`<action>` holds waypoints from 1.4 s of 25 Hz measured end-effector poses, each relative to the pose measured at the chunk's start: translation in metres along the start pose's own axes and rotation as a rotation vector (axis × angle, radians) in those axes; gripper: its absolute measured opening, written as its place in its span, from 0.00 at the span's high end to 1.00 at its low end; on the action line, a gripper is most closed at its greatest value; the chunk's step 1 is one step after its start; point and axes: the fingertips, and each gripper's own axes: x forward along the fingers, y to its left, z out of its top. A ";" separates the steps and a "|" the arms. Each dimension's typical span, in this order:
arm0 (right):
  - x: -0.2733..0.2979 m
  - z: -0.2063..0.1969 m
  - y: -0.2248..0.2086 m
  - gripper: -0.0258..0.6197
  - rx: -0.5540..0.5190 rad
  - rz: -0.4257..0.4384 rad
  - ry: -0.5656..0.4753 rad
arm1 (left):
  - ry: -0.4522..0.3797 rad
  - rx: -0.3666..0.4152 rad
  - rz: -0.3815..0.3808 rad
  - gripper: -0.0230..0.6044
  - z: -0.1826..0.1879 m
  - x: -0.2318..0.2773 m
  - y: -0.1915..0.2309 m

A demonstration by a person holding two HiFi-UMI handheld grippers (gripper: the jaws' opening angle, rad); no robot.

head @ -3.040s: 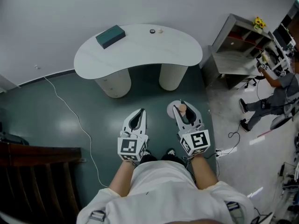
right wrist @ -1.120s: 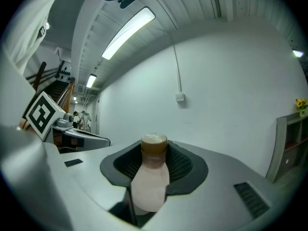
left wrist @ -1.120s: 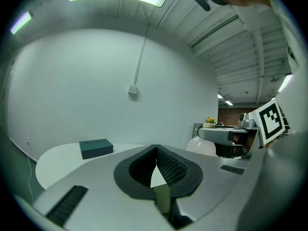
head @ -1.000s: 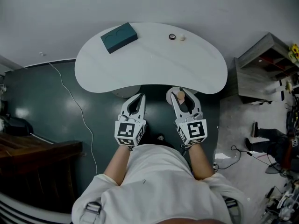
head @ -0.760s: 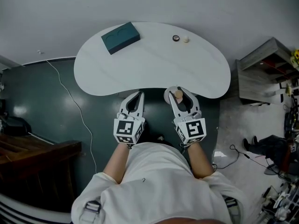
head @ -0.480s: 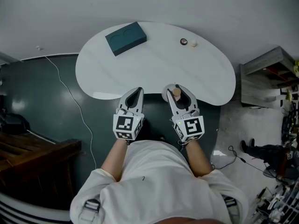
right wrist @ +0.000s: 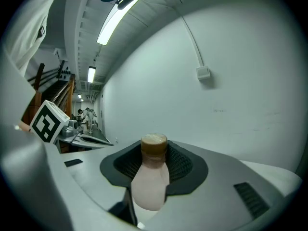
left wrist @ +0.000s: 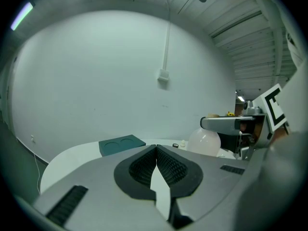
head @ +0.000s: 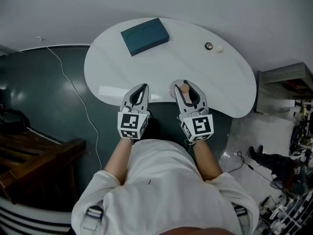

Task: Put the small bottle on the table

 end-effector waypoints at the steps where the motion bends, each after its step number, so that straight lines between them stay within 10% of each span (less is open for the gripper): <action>1: 0.009 -0.001 0.003 0.75 0.000 0.005 0.005 | 0.010 -0.004 0.004 0.93 -0.003 0.002 0.009; 35: 0.192 -0.051 0.038 0.75 -0.063 0.295 0.189 | 0.195 -0.226 0.199 0.93 -0.091 0.049 0.133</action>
